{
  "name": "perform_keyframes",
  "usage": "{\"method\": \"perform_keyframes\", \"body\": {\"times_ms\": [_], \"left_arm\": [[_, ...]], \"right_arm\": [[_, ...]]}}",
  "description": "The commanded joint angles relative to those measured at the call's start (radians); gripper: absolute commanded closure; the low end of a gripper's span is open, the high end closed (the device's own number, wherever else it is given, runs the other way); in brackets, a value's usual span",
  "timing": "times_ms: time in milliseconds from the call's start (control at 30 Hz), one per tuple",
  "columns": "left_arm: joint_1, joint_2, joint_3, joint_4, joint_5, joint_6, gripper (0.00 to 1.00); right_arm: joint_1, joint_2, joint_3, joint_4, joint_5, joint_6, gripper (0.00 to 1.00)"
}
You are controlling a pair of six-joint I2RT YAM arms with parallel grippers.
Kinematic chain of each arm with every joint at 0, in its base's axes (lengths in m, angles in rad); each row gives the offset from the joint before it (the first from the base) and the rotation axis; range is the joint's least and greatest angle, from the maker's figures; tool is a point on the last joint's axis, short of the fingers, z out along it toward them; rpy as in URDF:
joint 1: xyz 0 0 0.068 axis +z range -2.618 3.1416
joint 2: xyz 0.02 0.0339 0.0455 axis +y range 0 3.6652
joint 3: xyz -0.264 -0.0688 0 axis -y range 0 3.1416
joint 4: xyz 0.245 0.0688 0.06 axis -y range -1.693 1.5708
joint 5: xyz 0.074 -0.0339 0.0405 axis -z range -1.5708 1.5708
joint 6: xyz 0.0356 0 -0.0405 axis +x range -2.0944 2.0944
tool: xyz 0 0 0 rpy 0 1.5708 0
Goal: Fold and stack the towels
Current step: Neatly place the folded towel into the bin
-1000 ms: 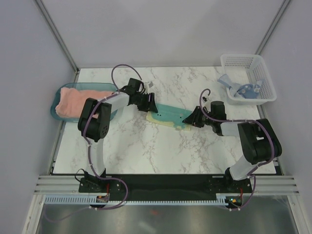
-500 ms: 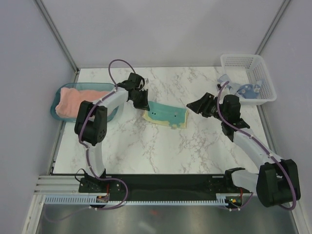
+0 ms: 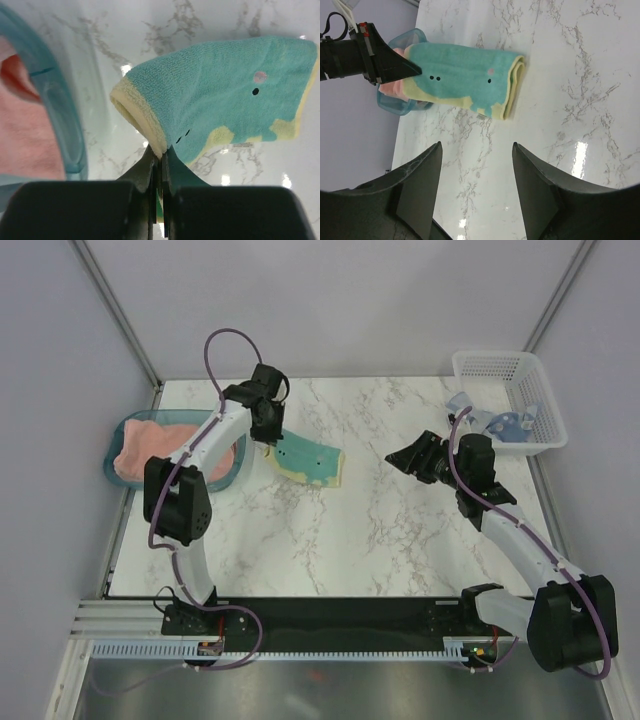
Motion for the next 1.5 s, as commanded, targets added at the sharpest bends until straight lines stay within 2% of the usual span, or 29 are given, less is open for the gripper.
{"method": "perform_keyframes", "body": {"times_ms": [0, 367, 500, 633, 733, 1033, 1267, 1300, 1367, 1400, 1433, 1467], "left_arm": [[0.032, -0.050, 0.066, -0.114, -0.170, 0.124, 0.98], [0.233, -0.022, 0.073, -0.123, -0.330, 0.246, 0.98], [0.321, -0.013, 0.019, -0.043, -0.422, 0.242, 0.98], [0.405, 0.036, 0.062, -0.017, -0.473, 0.239, 0.98], [0.422, 0.073, 0.089, 0.006, -0.532, 0.277, 0.98], [0.531, 0.094, 0.091, 0.060, -0.529, 0.273, 0.98], [0.557, 0.206, 0.164, 0.064, -0.548, 0.274, 0.98], [0.559, 0.223, 0.180, 0.064, -0.552, 0.273, 0.96], [0.556, 0.226, 0.188, 0.064, -0.575, 0.260, 0.79], [0.554, 0.190, 0.185, 0.063, -0.598, 0.236, 0.52], [0.554, 0.189, 0.185, 0.063, -0.600, 0.236, 0.52], [0.551, 0.156, 0.180, 0.061, -0.592, 0.217, 0.31]], "right_arm": [[-0.007, -0.007, 0.035, 0.001, -0.001, -0.014, 0.34], [-0.017, 0.000, 0.046, -0.002, -0.006, -0.061, 0.33], [-0.017, 0.002, 0.035, 0.003, 0.005, -0.075, 0.33], [-0.016, -0.009, 0.000, 0.052, -0.001, -0.068, 0.33], [-0.016, 0.017, -0.005, 0.058, -0.016, -0.078, 0.33], [-0.017, 0.077, -0.002, 0.093, -0.075, -0.083, 0.33], [-0.016, 0.103, -0.010, 0.116, -0.095, -0.074, 0.33], [-0.016, 0.108, -0.008, 0.122, -0.098, -0.072, 0.33], [-0.017, 0.112, -0.007, 0.128, -0.095, -0.071, 0.33], [-0.016, 0.112, -0.008, 0.130, -0.082, -0.072, 0.32], [-0.016, 0.112, -0.008, 0.130, -0.082, -0.072, 0.32], [-0.016, 0.109, -0.008, 0.130, -0.081, -0.075, 0.32]]}}
